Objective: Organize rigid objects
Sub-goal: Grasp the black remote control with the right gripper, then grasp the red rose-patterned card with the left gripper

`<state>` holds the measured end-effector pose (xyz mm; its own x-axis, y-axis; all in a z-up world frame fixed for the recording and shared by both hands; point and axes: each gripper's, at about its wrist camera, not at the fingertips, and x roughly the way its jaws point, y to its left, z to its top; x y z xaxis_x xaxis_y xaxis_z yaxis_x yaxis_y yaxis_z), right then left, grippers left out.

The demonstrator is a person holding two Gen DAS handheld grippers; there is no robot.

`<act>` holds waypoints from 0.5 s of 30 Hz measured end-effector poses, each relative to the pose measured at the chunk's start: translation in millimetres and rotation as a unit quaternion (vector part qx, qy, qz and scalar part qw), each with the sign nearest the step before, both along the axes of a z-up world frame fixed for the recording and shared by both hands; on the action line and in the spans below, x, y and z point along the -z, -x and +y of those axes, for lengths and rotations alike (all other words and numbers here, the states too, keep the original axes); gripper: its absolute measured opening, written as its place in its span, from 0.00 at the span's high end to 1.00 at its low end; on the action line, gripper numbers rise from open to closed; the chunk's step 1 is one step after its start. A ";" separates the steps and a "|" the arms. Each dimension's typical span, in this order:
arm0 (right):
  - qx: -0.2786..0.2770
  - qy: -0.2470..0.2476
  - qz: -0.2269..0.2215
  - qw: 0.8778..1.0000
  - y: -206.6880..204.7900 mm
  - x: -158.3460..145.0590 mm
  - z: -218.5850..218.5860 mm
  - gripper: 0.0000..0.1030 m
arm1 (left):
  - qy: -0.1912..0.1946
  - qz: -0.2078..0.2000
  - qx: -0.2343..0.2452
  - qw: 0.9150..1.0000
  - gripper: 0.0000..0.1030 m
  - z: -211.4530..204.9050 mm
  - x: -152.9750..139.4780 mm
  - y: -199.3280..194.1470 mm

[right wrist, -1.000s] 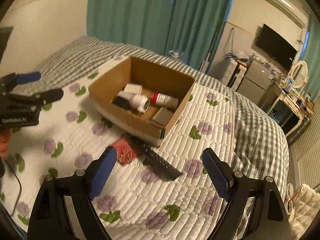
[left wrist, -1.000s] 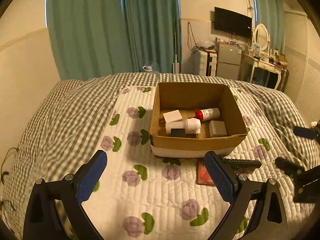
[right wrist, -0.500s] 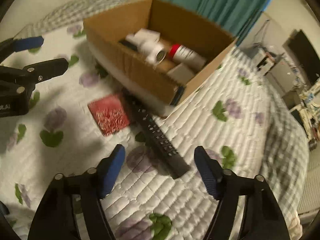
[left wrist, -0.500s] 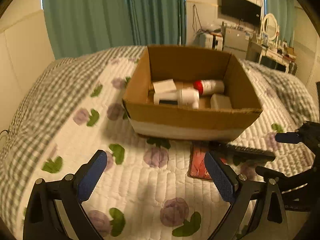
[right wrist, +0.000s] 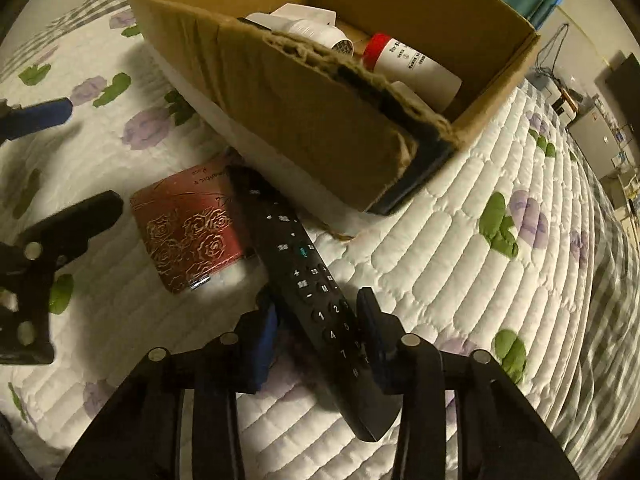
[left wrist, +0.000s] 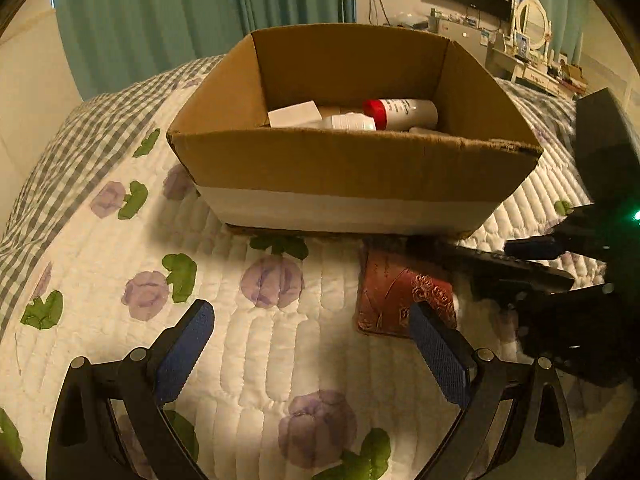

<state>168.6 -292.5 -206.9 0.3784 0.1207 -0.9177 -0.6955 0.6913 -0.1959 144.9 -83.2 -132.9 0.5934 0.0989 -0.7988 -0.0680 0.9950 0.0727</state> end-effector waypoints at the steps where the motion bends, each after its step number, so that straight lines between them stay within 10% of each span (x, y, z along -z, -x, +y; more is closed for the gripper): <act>1: 0.006 -0.007 0.010 1.000 3.3 -2.0 -2.7 0.68 | 0.001 0.001 0.000 1.000 0.03 1.6 0.1 -0.3; 15: 0.111 -0.062 -0.035 0.991 61.6 -54.8 -47.8 0.82 | 0.048 0.008 0.075 0.996 0.03 -4.7 -4.9 2.5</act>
<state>107.0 -340.3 -152.2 0.4707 0.1386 -0.8713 -0.5118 0.8473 -0.1418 142.5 -87.9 -128.0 0.5832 -0.0669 -0.8096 0.0814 0.9964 -0.0236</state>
